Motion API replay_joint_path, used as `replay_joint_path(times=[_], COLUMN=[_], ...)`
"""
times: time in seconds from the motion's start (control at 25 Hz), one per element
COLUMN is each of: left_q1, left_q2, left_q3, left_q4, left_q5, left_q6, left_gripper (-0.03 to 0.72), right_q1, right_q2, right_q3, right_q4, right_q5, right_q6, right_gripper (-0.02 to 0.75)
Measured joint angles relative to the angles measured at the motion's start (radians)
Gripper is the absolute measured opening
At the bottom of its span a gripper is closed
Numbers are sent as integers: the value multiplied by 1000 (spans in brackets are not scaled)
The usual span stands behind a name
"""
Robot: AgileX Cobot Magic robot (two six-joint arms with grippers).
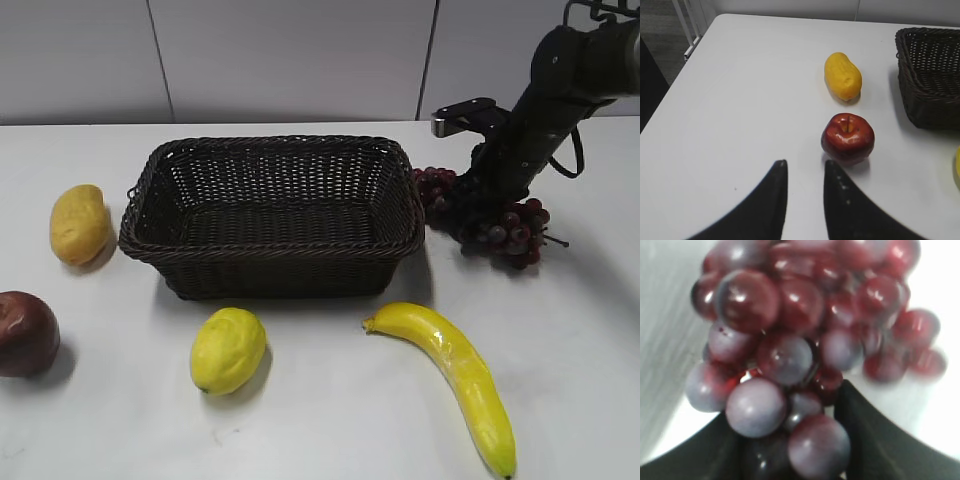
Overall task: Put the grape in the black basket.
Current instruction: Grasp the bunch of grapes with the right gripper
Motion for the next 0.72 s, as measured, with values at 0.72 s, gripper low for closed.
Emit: replay_joint_path(times=[0.72], left_q1=[0], left_q2=[0], left_q3=[0], left_q4=[0], left_q5=[0], left_q6=[0], left_gripper=[228], right_q1=[0], right_q2=[-241], right_q3=[-209], right_q4=[0], right_q5=[216], right_q6=[40], right_gripper=[267])
